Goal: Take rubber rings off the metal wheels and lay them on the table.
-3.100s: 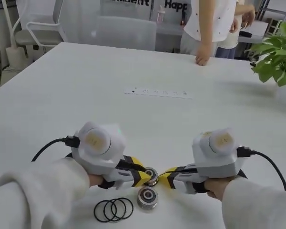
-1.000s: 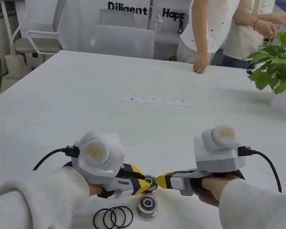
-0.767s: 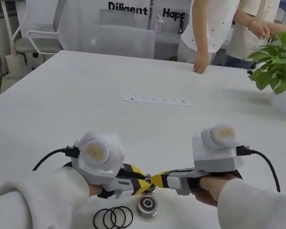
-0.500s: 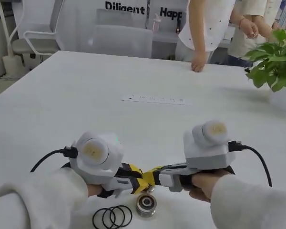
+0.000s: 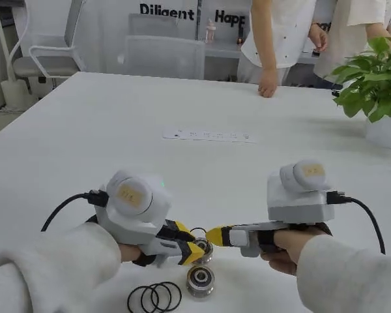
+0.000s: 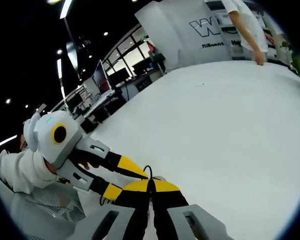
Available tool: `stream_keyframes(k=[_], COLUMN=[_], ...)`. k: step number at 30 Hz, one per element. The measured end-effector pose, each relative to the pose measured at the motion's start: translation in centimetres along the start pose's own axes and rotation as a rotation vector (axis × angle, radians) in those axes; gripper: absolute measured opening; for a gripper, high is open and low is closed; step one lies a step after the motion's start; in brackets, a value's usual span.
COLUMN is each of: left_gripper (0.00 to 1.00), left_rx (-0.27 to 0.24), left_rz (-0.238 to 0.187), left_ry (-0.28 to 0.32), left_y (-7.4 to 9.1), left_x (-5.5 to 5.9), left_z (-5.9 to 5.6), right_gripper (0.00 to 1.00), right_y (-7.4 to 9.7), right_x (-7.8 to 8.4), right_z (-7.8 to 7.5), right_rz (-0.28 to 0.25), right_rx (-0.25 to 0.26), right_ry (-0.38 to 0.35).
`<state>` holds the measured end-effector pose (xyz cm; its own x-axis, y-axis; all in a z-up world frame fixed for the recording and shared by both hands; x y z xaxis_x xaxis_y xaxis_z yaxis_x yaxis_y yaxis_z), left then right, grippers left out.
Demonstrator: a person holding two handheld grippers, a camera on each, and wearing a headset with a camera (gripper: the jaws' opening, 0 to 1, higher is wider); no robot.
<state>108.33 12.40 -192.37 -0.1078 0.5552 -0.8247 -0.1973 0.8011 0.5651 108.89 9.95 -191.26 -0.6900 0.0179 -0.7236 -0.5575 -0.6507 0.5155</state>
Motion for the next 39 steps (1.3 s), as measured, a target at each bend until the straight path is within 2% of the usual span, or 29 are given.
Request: stream_keyframes(k=[2,6,8,12,14,17,23,30,35,39], left_gripper=[0.21,0.31,0.32,0.33,0.36,0.39,0.46,0.55,0.64,0.65], left_rx=[0.021,0.041,0.048,0.053,0.054,0.039,-0.006,-0.048,-0.063,-0.083], left_rz=[0.015,0.024,0.022,0.011,-0.019,-0.018,0.004,0.018,0.039,0.041], left_ry=[-0.018,0.008,-0.011,-0.009,0.004,0.004,-0.022,-0.039,-0.036,-0.019], left_y=[0.4,0.9,1.5,2.8,3.7,5.0,8.2,12.5,15.3,16.8], left_x=[0.0,-0.6,-1.0,-1.9,-2.6,-2.8,-2.0,-0.8,0.9,2.0], left_z=[-0.3,-0.5,-0.6,-0.5,-0.6,-0.5,-0.5,-1.2,-2.1,-2.8], right_gripper=[0.00,0.00,0.00,0.00,0.00,0.00,0.00,0.00,0.00,0.00], right_y=[0.2,0.5,0.7,1.1,1.3,1.5,1.6,1.5,1.2,0.9], right_x=[-0.2,-0.7,-1.0,-1.8,-2.1,-2.3,-2.6,-2.2,-1.8,-1.3], right_z=[-0.1,-0.2,0.0,0.2,0.3,0.8,1.2,3.1,4.3,5.2], right_rz=[-0.009,-0.028,-0.039,-0.069,-0.079,-0.088,-0.097,-0.084,-0.063,-0.038], right_rx=[0.001,-0.007,-0.007,-0.015,-0.017,-0.020,-0.036,-0.073,-0.104,-0.120], right_ry=[-0.008,-0.034,-0.033,-0.032,-0.030,-0.025,-0.015,0.012,0.040,0.070])
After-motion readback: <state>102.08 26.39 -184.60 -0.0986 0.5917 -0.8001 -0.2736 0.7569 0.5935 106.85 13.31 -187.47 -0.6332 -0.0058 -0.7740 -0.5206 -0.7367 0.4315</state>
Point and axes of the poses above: the centre of the closed fingertips' face, and the gripper's own axes: y roughly backward along the fingers, z roughly to its left, x roughly out of its underside, the point moved 1 cm from there along y, roughly backward along the fingers, and after that the axes turned 1 degree about -y, right-handed, at the moved point
